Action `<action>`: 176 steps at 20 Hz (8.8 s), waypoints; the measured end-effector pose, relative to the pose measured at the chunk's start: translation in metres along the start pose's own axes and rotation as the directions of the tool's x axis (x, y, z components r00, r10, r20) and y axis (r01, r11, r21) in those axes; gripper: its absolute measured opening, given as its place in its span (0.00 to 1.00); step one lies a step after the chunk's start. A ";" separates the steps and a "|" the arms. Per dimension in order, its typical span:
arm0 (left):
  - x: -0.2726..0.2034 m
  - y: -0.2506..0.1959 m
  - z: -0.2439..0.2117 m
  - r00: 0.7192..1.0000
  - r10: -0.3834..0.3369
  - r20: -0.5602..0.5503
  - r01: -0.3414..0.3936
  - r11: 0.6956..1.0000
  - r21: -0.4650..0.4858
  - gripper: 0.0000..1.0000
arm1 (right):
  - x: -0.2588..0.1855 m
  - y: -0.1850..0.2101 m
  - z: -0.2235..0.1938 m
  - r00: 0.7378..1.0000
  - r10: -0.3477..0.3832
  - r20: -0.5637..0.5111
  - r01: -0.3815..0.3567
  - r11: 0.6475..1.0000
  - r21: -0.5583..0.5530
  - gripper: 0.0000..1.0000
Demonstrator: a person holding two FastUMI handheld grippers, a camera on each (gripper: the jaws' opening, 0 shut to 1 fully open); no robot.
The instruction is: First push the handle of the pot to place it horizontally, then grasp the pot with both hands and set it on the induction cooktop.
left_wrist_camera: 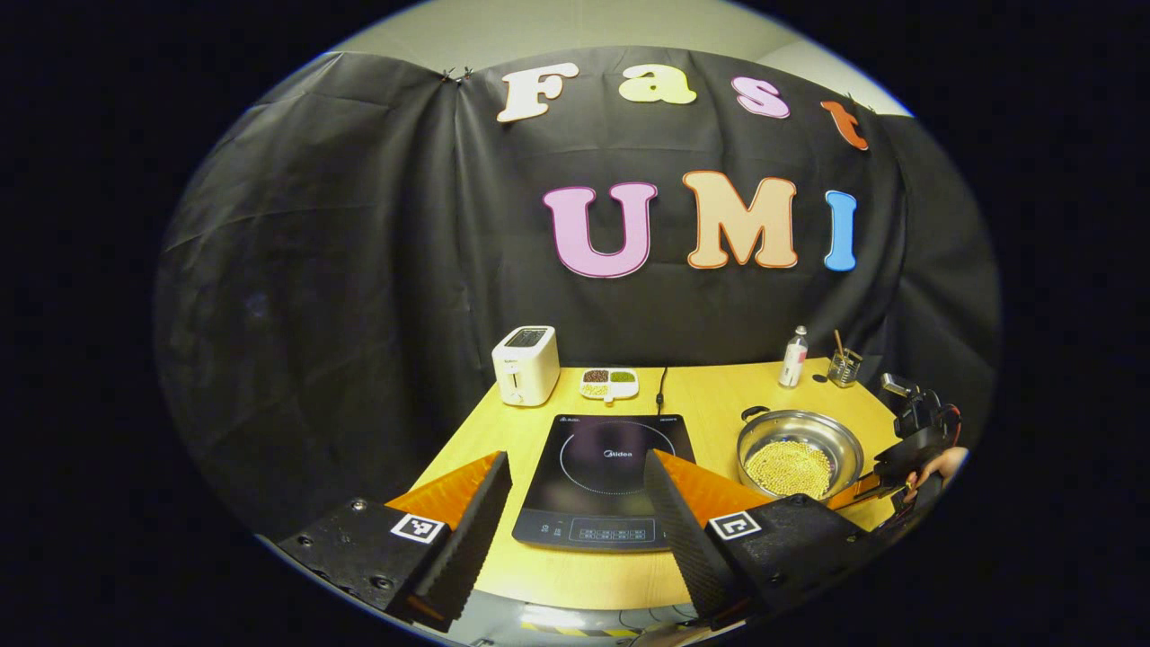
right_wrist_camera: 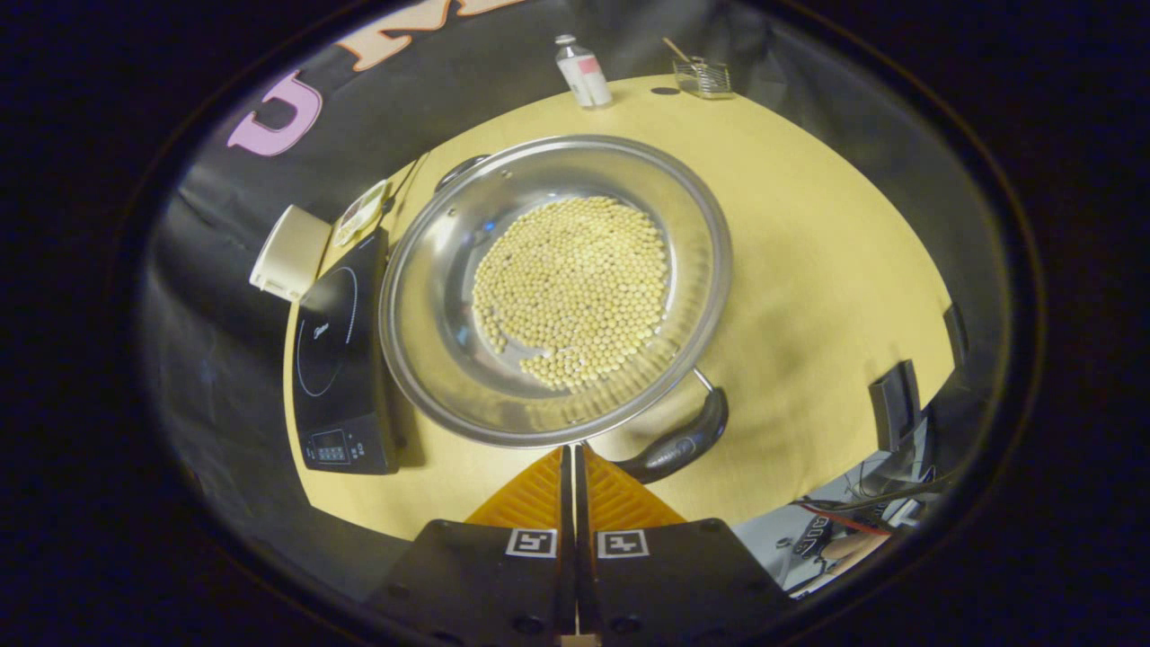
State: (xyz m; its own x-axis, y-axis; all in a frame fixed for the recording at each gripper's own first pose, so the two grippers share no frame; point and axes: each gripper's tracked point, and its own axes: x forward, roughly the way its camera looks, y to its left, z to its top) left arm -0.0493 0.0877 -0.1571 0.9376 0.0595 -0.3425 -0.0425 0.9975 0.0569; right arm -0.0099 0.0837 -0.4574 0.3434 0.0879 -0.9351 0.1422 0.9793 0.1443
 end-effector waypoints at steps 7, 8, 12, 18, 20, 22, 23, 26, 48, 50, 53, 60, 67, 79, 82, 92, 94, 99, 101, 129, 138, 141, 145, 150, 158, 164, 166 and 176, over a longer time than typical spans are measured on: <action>-0.007 0.014 -0.025 0.999 0.033 -0.039 -0.036 0.997 -0.061 0.92 | 0.000 -0.025 0.017 0.999 -0.032 0.019 0.032 0.999 0.014 0.02; -0.008 0.015 -0.028 0.998 0.033 -0.044 -0.036 0.997 -0.074 0.92 | -0.001 -0.029 0.019 0.999 -0.042 0.025 0.042 0.999 0.005 0.02; -0.011 0.023 -0.036 0.997 0.041 -0.064 -0.046 0.996 -0.080 0.92 | -0.001 -0.042 0.028 0.996 -0.077 0.033 0.077 0.997 0.003 0.00; -0.003 0.020 -0.036 0.996 0.036 -0.077 -0.043 0.995 -0.093 0.93 | 0.000 -0.060 0.038 0.993 -0.112 0.038 0.112 0.994 0.011 0.00; -0.001 0.014 -0.035 0.996 0.027 -0.081 -0.035 0.994 -0.101 0.93 | 0.004 -0.061 0.042 0.993 -0.114 0.033 0.114 0.993 0.008 0.02; 0.002 0.009 -0.033 0.997 0.020 -0.078 -0.028 0.994 -0.103 0.93 | 0.007 -0.063 0.047 0.992 -0.125 0.028 0.125 0.992 -0.001 0.02; 0.003 0.006 -0.032 0.997 0.013 -0.080 -0.021 0.994 -0.107 0.93 | 0.008 -0.067 0.051 0.990 -0.134 0.035 0.134 0.991 -0.006 0.02; 0.012 -0.002 -0.034 0.996 0.004 -0.093 -0.015 0.993 -0.119 0.93 | 0.009 -0.073 0.058 0.991 -0.128 0.040 0.128 0.992 -0.004 0.00; 0.071 -0.099 -0.009 0.984 0.076 -0.159 -0.093 0.990 -0.102 0.94 | 0.025 -0.102 0.139 0.999 0.015 -0.036 -0.017 0.999 -0.050 0.02; 0.074 -0.109 -0.008 0.983 0.071 -0.168 -0.090 0.991 -0.103 0.93 | 0.026 -0.101 0.142 0.999 0.025 -0.042 -0.028 0.998 -0.059 0.02; 0.081 -0.122 -0.006 0.983 0.064 -0.173 -0.080 0.993 -0.089 0.93 | 0.026 -0.103 0.144 0.998 0.041 -0.055 -0.044 0.997 -0.061 0.02; 0.101 -0.166 0.001 0.984 -0.021 -0.175 0.003 0.995 -0.102 0.93 | -0.002 -0.102 0.157 0.990 0.125 -0.067 -0.129 0.990 -0.054 0.26; 0.130 -0.215 -0.034 0.937 -0.170 -0.305 0.112 0.973 -0.200 0.93 | -0.010 -0.105 0.177 0.976 0.202 -0.084 -0.201 0.979 0.017 0.93; 0.193 -0.239 -0.124 0.733 -0.272 -0.623 0.048 0.935 -0.351 0.95 | 0.020 -0.094 0.188 0.952 0.262 -0.158 -0.255 0.965 0.063 0.93; 0.198 -0.244 -0.144 0.694 -0.261 -0.671 0.010 0.935 -0.353 0.95 | 0.026 -0.091 0.192 0.946 0.277 -0.168 -0.266 0.960 0.085 0.92; 0.206 -0.258 -0.179 0.629 -0.243 -0.739 -0.012 0.947 -0.321 0.95 | 0.049 -0.085 0.175 0.934 0.249 -0.255 -0.252 0.967 0.019 0.99; 0.210 -0.258 -0.183 0.622 -0.243 -0.744 -0.012 0.947 -0.320 0.95 | 0.054 -0.085 0.172 0.935 0.238 -0.263 -0.244 0.970 0.010 0.99; 0.220 -0.261 -0.190 0.608 -0.247 -0.755 -0.002 0.950 -0.313 0.95 | 0.064 -0.083 0.171 0.935 0.225 -0.274 -0.234 0.972 0.002 0.87; 0.225 -0.262 -0.192 0.605 -0.245 -0.758 0.012 0.954 -0.299 1.00 | 0.067 -0.080 0.170 0.932 0.228 -0.282 -0.237 0.971 0.002 0.75; 0.196 -0.263 -0.182 0.609 -0.260 -0.749 0.125 0.964 -0.233 0.59 | 0.051 -0.083 0.155 0.944 0.247 -0.219 -0.259 0.965 -0.027 0.55; 0.166 -0.225 -0.156 0.619 -0.222 -0.754 0.130 0.975 -0.180 0.59 | 0.020 -0.056 0.127 0.930 0.297 -0.217 -0.309 0.951 -0.023 0.49; 0.168 -0.204 -0.146 0.633 -0.218 -0.743 0.143 0.976 -0.164 0.59 | 0.013 -0.036 0.119 0.930 0.303 -0.208 -0.318 0.947 -0.039 0.60; 0.177 -0.174 -0.135 0.642 -0.231 -0.731 0.162 0.973 -0.165 0.59 | 0.007 -0.001 0.114 0.934 0.313 -0.173 -0.323 0.946 -0.033 0.49; 0.197 -0.130 -0.126 0.651 -0.240 -0.720 0.190 0.970 -0.151 0.59 | 0.007 0.045 0.102 0.941 0.302 -0.151 -0.308 0.951 -0.019 0.49; 0.226 -0.046 -0.131 0.673 -0.247 -0.697 0.179 0.969 -0.170 0.59 | 0.025 0.132 0.087 0.951 0.290 -0.109 -0.297 0.953 -0.055 0.48; 0.249 0.013 -0.132 0.707 -0.213 -0.675 0.145 0.977 -0.157 0.60 | 0.043 0.194 0.081 0.950 0.299 -0.094 -0.308 0.946 -0.103 0.48; 0.256 0.027 -0.133 0.719 -0.204 -0.665 0.129 0.978 -0.161 0.59 | 0.048 0.212 0.082 0.949 0.302 -0.087 -0.311 0.943 -0.121 0.48; 0.279 0.061 -0.135 0.754 -0.165 -0.636 0.099 0.985 -0.139 0.58 | 0.073 0.250 0.091 0.957 0.288 -0.031 -0.290 0.947 -0.141 0.48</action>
State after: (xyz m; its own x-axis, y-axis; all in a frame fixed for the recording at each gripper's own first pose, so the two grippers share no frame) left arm 0.1631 0.1706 -0.3760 0.4940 -0.0955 -0.8642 0.0024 0.9941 -0.1084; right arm 0.1353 0.3179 -0.4605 0.3408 0.3722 -0.8633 -0.0958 0.9273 0.3619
